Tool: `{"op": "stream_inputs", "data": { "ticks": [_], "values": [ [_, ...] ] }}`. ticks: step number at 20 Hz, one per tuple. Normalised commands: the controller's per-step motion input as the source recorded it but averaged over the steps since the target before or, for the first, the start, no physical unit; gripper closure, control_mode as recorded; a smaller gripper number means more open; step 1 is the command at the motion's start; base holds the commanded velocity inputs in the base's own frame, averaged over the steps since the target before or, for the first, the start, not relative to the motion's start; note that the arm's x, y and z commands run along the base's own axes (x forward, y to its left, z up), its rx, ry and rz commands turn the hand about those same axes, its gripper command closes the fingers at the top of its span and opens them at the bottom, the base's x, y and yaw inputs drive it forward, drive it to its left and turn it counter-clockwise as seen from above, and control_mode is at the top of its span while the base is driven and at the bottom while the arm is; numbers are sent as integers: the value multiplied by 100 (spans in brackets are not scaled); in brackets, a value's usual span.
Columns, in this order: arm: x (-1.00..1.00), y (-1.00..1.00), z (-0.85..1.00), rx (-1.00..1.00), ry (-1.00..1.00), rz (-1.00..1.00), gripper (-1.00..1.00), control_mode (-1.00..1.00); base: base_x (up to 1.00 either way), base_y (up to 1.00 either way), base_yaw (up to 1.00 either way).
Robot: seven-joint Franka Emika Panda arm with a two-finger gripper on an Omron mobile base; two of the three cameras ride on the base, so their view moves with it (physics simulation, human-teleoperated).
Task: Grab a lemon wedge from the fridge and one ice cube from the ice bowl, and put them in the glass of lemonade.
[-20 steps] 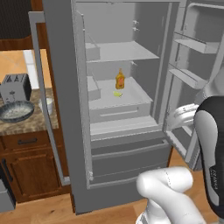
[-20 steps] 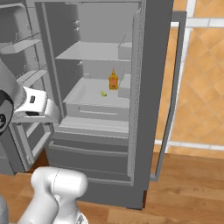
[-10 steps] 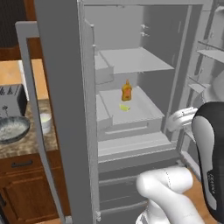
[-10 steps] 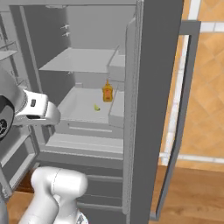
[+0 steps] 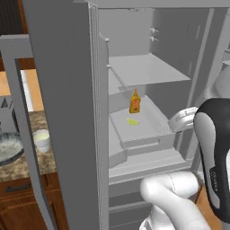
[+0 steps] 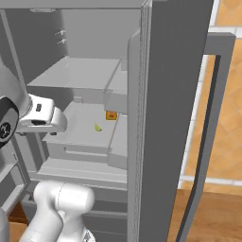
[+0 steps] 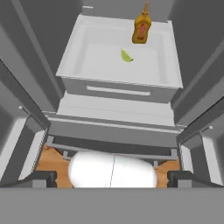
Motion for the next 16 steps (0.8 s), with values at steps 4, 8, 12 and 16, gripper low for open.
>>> {"op": "stream_inputs", "data": {
  "ticks": [4,8,12,16],
  "values": [
    [67,-4,-47,-7,-3,-1,-100,-100,0,0,0],
    [93,-3,-58,-8,-3,0,-100,-100,0,0,0],
    [93,-2,-51,-5,-14,0,-100,-100,0,0,0],
    [85,-4,-74,0,-2,0,-100,-100,0,0,0]
  ]
}}
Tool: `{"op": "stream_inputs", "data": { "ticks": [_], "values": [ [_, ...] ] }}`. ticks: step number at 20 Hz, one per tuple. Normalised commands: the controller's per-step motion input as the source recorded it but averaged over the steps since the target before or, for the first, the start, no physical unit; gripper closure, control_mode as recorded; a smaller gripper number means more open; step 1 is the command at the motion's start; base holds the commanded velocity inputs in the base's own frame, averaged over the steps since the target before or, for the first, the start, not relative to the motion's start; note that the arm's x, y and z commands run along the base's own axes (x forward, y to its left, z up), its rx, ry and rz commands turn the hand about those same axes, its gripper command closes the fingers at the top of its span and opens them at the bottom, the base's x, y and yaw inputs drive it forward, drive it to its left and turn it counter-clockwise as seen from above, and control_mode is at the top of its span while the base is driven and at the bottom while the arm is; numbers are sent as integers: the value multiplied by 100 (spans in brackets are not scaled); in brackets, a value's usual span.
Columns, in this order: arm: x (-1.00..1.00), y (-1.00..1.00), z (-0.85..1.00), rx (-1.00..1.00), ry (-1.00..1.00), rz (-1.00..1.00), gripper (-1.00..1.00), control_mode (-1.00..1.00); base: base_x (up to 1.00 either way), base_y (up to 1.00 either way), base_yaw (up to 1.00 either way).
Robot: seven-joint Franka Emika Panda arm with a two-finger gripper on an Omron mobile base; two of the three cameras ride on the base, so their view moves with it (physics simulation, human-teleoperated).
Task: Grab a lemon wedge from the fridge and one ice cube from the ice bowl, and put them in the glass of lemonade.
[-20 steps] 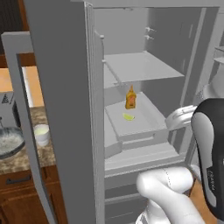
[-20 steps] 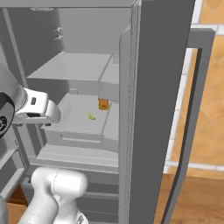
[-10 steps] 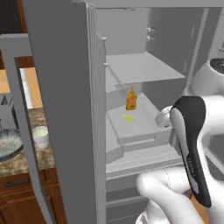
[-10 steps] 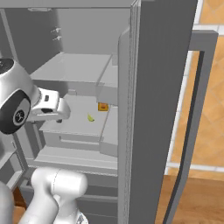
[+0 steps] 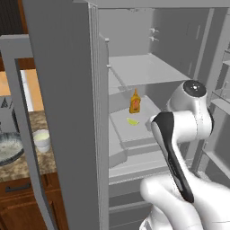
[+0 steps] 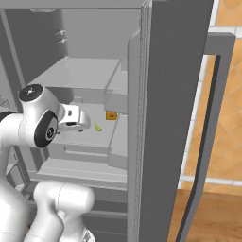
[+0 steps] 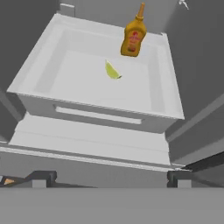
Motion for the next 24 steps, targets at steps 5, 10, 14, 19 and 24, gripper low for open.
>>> {"op": "stream_inputs", "data": {
  "ticks": [5,10,14,19,24],
  "values": [
    [77,-9,-19,0,7,0,-100,-100,0,0,0],
    [55,-4,0,3,16,0,-100,-100,0,0,0],
    [12,0,-10,6,4,0,-100,-100,0,0,0],
    [41,0,-32,3,0,0,-100,-100,0,0,0],
    [70,0,-35,1,1,2,-100,-100,0,0,0]
  ]
}}
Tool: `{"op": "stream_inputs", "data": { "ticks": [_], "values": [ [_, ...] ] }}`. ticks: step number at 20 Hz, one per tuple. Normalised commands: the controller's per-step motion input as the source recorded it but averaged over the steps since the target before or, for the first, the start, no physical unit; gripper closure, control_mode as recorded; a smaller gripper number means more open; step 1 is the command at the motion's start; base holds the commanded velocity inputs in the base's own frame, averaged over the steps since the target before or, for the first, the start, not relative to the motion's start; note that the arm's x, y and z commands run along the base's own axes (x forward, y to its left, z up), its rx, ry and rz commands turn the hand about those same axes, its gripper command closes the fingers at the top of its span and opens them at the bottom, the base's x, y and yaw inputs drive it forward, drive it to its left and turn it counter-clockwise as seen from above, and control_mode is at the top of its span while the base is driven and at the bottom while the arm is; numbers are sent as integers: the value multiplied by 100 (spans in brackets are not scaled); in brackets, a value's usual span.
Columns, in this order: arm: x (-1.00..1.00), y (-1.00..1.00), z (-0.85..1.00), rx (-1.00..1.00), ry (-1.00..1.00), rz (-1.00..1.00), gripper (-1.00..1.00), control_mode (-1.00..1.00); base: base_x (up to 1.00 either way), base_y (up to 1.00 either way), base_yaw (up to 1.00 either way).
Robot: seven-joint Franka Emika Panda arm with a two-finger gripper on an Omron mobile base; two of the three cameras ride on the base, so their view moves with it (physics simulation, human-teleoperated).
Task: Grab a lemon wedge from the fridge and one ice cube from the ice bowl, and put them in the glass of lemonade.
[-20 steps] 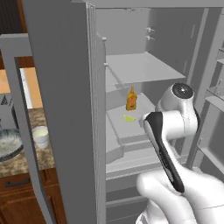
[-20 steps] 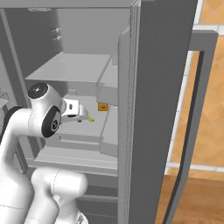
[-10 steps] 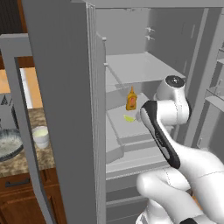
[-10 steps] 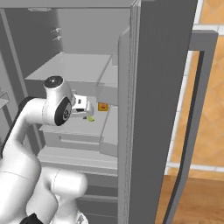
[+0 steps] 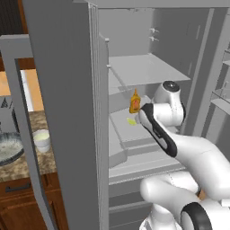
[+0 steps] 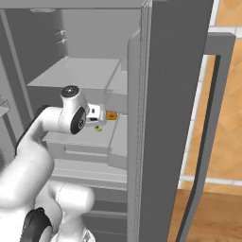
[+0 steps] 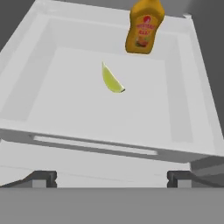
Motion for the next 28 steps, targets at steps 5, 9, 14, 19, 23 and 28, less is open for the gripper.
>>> {"op": "stream_inputs", "data": {
  "ticks": [5,9,14,19,23,28],
  "values": [
    [53,0,-50,2,1,4,-100,-100,0,0,0],
    [27,0,-45,2,3,8,-100,-100,0,0,0],
    [31,0,-14,0,9,9,-100,-100,0,0,0],
    [52,0,0,0,17,2,-100,-100,0,0,0],
    [34,0,-3,0,3,0,-100,-100,0,0,0],
    [32,0,-22,0,0,1,-100,-100,0,0,0]
  ]
}}
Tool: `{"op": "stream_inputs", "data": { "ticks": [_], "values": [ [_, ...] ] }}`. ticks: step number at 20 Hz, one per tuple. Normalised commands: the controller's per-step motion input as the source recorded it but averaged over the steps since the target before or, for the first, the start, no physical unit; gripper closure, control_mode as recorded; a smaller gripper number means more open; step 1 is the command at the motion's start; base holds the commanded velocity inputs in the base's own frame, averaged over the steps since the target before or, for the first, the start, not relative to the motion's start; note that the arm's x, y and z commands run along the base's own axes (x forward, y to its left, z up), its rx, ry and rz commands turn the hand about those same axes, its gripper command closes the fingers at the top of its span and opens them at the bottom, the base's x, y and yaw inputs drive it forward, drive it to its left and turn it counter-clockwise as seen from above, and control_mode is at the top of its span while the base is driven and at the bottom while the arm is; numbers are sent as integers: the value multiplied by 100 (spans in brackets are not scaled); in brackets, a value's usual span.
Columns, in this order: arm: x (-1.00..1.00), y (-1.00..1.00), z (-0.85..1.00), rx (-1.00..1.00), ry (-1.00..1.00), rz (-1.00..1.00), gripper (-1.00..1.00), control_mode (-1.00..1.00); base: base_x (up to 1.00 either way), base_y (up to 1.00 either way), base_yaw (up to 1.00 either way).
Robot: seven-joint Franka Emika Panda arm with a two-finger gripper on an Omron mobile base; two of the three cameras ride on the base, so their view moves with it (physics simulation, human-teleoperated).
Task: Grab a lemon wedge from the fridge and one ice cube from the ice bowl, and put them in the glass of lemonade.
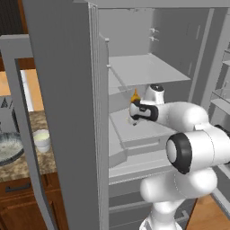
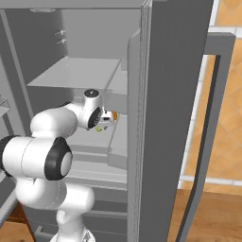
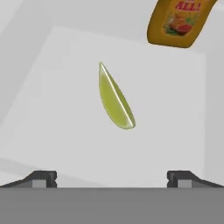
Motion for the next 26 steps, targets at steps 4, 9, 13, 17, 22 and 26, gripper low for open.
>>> {"op": "stream_inputs", "data": {
  "ticks": [4,9,13,17,22,26],
  "values": [
    [35,0,-32,0,0,7,-100,-100,0,0,0],
    [36,0,-6,0,3,7,-100,-100,0,0,0],
    [23,8,0,0,8,8,-100,-100,0,0,0],
    [48,5,-11,0,4,13,-100,-100,0,0,0],
    [55,0,-21,0,1,11,-100,-100,0,0,0],
    [5,8,-14,0,5,6,-100,-100,0,0,0]
  ]
}}
